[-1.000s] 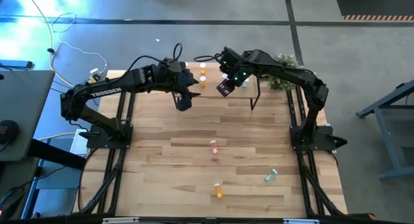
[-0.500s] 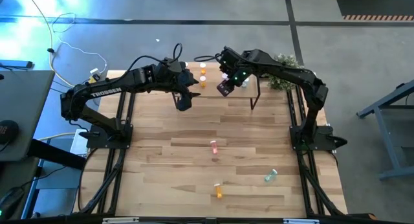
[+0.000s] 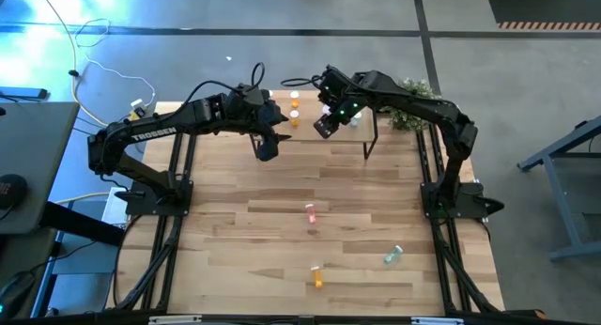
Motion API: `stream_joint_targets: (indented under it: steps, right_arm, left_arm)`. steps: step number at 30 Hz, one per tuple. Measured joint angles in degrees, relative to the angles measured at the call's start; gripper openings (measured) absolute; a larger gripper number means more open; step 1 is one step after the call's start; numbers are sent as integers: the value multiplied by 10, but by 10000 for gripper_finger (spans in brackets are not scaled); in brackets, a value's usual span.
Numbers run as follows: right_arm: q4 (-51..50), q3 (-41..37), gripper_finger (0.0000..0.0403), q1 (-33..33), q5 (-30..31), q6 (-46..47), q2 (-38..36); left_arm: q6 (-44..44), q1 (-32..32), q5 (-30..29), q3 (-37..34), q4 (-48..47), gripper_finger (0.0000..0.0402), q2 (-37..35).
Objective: Pick and place medicine bottles onto shelf by color
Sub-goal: Put the red pill bottle on the shelf aligned with the other red pill bottles
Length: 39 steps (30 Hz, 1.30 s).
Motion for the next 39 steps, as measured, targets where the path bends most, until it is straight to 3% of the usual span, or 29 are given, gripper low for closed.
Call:
stream_joint_targets:
  steps: [14, 22, 39]
  right_arm:
    - [6, 0, 165, -4, -15, 28, -78]
    - [-64, 1, 165, 72, 4, 88, -122]
    - [-239, 1, 165, 226, 88, 303, -119]
  left_arm:
    - [2, 0, 0, 0, 0, 236, 0]
    - [7, 0, 0, 0, -1, 236, -3]
    - [20, 0, 21, 0, -45, 236, -12]
